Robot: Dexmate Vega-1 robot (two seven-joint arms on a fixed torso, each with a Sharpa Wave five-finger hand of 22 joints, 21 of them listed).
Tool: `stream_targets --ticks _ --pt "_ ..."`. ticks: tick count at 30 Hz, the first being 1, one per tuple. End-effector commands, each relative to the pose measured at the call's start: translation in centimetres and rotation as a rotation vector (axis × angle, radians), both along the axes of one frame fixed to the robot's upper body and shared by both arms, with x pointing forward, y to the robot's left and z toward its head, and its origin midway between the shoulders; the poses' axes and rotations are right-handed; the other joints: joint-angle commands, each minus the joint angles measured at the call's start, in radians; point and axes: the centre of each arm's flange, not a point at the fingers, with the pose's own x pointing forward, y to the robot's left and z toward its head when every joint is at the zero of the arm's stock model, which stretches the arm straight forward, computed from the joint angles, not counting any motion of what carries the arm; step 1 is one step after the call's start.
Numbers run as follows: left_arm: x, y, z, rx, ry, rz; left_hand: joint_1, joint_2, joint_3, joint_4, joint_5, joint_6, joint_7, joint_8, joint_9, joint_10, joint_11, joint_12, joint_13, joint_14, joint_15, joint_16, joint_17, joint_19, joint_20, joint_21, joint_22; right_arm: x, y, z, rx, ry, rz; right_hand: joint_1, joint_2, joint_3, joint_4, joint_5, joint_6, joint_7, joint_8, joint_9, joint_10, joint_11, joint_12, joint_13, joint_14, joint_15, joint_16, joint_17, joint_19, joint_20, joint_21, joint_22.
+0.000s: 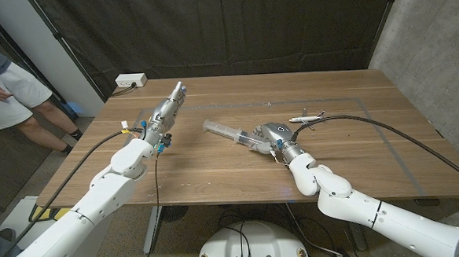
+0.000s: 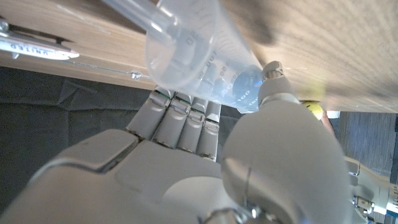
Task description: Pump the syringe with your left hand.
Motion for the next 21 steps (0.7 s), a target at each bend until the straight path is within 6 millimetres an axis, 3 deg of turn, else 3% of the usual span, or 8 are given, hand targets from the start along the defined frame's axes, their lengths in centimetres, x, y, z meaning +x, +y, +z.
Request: stream_targets --ticks 1,21 --pt "-0.9 0.0 0.6 0.026 -0.015 0.011 0.007 0.003 -0.005 0.004 -0.002 0.007 0.004 0.005 0.005 0.008 -0.004 0.000 0.002 0.004 -0.003 0.004 0.005 -0.010 -0.003 0.010 0.005 -0.7 -1.9 2.4 0.073 -0.110 0.027 0.184 0.186 0.027 0.033 0.008 0.125 -0.131 0.005 0.010 0.083 -0.088 -0.003 0.004 0.038 -0.081 -0.007 0.002 -0.007 -0.083 0.008 0.001" --pt "-2.4 0.3 2.2 0.054 -0.059 0.008 0.007 0.004 -0.007 0.005 -0.004 0.006 0.004 0.003 0.005 0.007 0.000 0.000 0.002 0.003 -0.002 0.004 0.004 -0.009 -0.004 0.011 0.005 -2.8 -2.9 5.1 0.102 -0.256 0.177 0.189 0.184 0.019 0.041 0.011 0.131 -0.139 0.007 0.041 0.086 -0.102 -0.020 0.005 0.043 -0.081 -0.020 0.000 -0.025 -0.083 0.029 0.005"
